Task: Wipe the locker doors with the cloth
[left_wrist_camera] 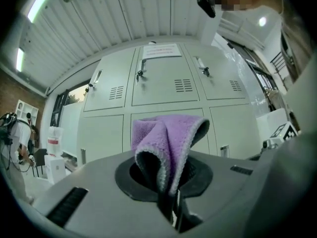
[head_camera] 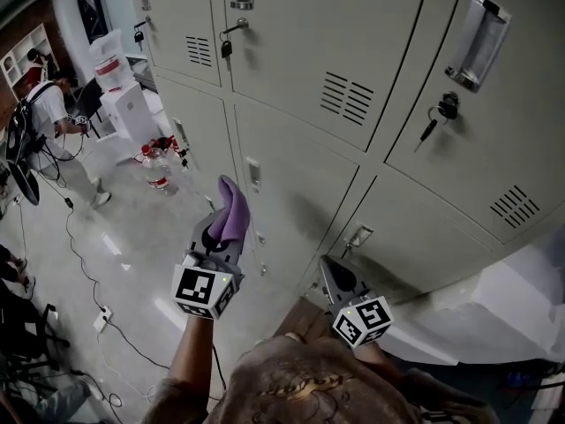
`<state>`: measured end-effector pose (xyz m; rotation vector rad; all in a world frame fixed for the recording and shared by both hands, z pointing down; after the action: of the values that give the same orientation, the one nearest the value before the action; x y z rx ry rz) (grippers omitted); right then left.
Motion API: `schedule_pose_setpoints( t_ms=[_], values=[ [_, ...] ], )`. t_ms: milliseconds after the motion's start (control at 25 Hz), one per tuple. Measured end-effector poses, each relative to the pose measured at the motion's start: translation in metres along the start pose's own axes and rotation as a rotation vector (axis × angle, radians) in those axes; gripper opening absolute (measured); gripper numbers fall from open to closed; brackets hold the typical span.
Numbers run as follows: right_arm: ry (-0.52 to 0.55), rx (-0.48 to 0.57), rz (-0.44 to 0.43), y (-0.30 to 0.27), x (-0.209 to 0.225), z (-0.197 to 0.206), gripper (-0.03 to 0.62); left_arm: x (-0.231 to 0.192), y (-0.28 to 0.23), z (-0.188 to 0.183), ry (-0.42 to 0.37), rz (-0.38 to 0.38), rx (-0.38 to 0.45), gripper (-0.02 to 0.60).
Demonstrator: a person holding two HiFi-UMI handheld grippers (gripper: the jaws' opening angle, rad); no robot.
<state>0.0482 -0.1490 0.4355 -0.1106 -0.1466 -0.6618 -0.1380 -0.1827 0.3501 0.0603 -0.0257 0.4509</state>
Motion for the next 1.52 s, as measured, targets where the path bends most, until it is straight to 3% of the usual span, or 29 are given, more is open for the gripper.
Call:
schedule_pose_setpoints(
  t_ms=[280, 600, 1120, 1520],
  values=[
    [-0.009, -0.001, -0.008, 0.000, -0.007, 0.004, -0.003, -0.028, -0.024, -0.056, -0.140, -0.014, 0.077, 0.040],
    [-0.015, -0.010, -0.007, -0.001, -0.012, 0.009, -0.003, -0.051, -0.064, -0.087, -0.290, 0.008, 0.084, 0.040],
    [-0.027, -0.016, 0.008, -0.008, -0.014, 0.014, -0.003, -0.077, -0.112, -0.101, -0.371, 0.042, 0.056, 0.040],
    [-0.033, -0.026, 0.015, -0.014, -0.011, 0.016, -0.003, -0.075, -0.121, -0.092, -0.369, 0.076, 0.051, 0.040]
  ],
)
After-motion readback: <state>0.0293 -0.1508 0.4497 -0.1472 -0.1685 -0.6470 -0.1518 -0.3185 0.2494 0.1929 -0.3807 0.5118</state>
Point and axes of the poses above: the fingertips, and each gripper's own axes: y backward along the fingers, x to its right, z out of its underside, the point moved 1 cm from there along y, backward along the fingers, and after that the axes turned 4 degrees about z, right-handed, at the moved point
